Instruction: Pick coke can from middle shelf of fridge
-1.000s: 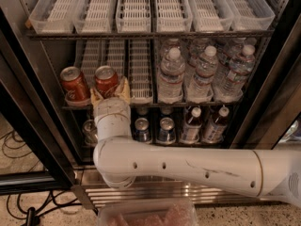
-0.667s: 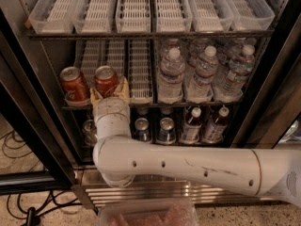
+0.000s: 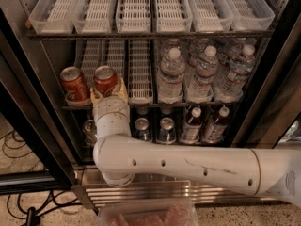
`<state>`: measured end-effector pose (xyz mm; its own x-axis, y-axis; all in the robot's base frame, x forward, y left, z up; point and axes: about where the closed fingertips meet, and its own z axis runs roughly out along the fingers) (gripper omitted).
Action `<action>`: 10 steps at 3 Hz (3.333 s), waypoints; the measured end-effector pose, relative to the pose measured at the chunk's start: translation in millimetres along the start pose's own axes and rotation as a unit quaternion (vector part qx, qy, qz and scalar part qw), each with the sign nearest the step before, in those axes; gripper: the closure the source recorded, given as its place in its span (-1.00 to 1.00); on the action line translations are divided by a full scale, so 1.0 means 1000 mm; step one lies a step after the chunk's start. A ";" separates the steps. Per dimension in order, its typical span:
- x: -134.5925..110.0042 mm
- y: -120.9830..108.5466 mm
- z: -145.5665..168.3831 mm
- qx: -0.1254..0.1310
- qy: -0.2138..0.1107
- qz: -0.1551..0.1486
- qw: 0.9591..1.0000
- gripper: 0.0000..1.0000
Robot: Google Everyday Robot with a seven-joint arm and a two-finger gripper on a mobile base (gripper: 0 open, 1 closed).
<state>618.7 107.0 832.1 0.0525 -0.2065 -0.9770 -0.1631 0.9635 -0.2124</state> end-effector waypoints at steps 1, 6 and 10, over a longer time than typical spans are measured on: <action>0.000 0.000 0.000 0.000 0.000 0.000 1.000 1.00; -0.041 0.011 -0.025 -0.106 -0.029 -0.001 0.994 1.00; -0.070 -0.020 -0.086 -0.230 -0.013 0.028 0.973 1.00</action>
Offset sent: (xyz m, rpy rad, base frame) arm 0.0000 0.0000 0.0000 0.0000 0.0000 0.0000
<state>533.4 87.4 903.7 0.0541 -0.1450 -0.9880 -0.5901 0.7935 -0.1488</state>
